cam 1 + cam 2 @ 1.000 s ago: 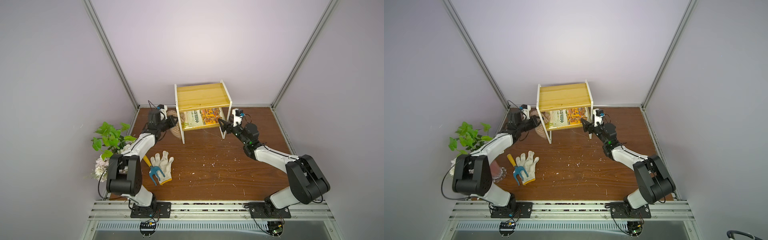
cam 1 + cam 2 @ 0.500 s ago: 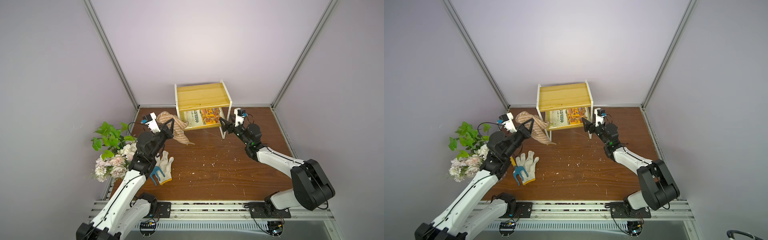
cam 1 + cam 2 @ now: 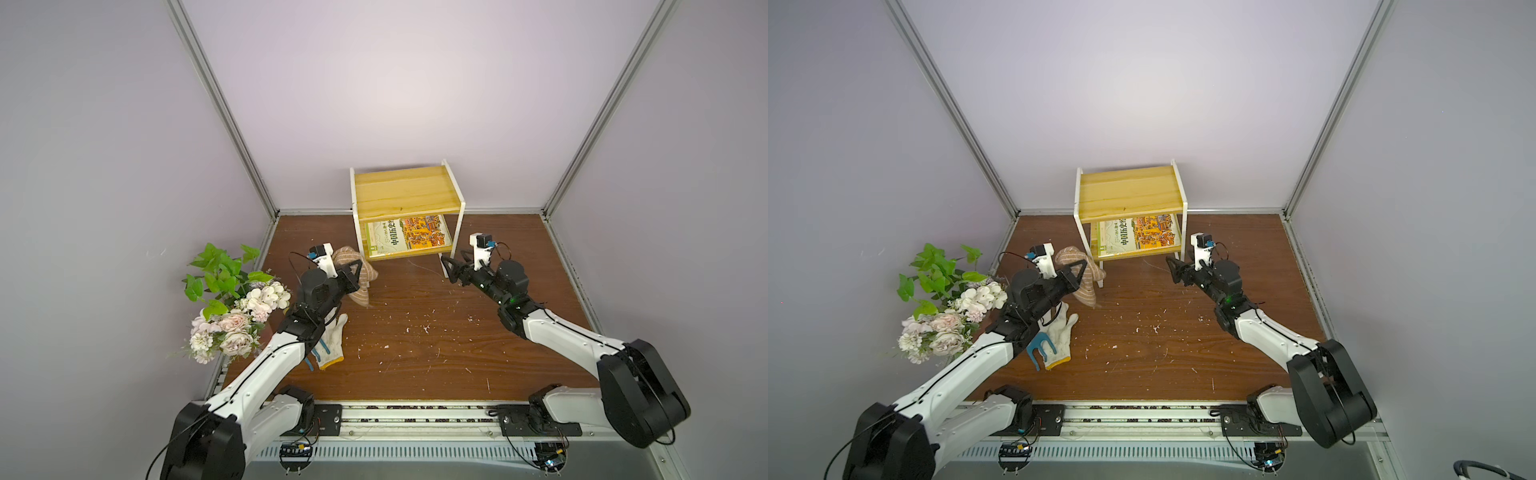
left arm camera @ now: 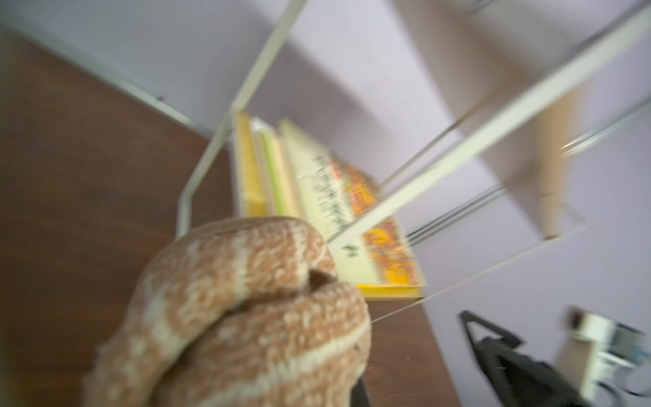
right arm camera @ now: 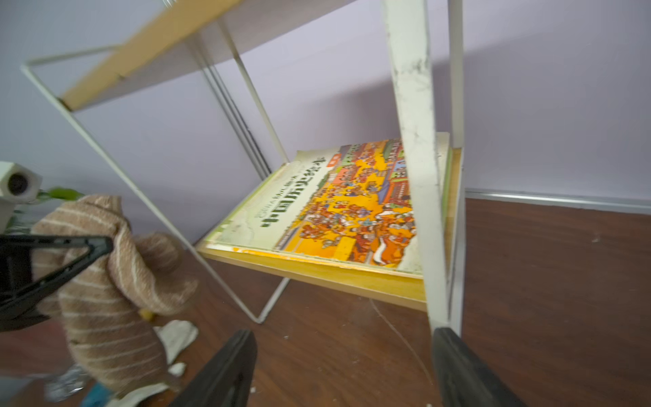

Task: Wipe the bookshelf clean with a cloth
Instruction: Wipe the dust from the shelf.

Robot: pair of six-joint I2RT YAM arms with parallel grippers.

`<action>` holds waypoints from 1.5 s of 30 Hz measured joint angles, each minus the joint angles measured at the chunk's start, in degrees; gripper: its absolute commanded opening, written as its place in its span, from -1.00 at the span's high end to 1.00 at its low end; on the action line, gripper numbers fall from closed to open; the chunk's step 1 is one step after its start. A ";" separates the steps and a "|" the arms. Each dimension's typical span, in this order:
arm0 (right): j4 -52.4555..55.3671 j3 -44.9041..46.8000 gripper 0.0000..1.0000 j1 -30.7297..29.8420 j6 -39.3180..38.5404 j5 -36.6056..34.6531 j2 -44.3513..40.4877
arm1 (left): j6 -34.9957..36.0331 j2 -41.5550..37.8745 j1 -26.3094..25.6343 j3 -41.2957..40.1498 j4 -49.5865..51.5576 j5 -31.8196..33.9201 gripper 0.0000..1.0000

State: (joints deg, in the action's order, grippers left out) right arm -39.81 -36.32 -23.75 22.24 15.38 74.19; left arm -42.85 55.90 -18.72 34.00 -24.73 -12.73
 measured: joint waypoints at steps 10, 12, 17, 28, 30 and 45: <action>-36.24 0.57 -0.64 -11.89 39.12 18.71 14.21 | -14.86 9.07 -10.97 1.22 -21.66 4.70 0.99; -40.85 -1.16 -0.62 -13.46 43.45 19.32 17.07 | -16.87 12.24 -12.20 2.01 -22.05 4.92 0.99; -46.34 -5.55 -0.14 -14.99 46.16 19.08 19.37 | -21.75 16.17 -13.40 2.80 -23.34 4.50 0.99; -31.74 -4.59 -0.33 -14.91 36.20 9.46 14.58 | -24.48 10.47 -13.46 -1.55 -25.94 4.87 0.97; -30.16 -4.63 -0.37 -14.91 35.21 9.14 14.62 | -25.18 10.82 -13.49 -1.55 -26.82 3.87 0.98; -37.57 -8.39 0.81 -14.60 35.69 12.94 20.15 | -28.46 14.84 -13.27 -0.76 -30.67 -1.77 0.84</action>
State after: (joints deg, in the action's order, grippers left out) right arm -77.38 -44.71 -38.35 57.93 28.32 94.35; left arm -71.31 70.74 -31.99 33.23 -55.40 -14.50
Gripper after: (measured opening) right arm 0.184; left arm 0.054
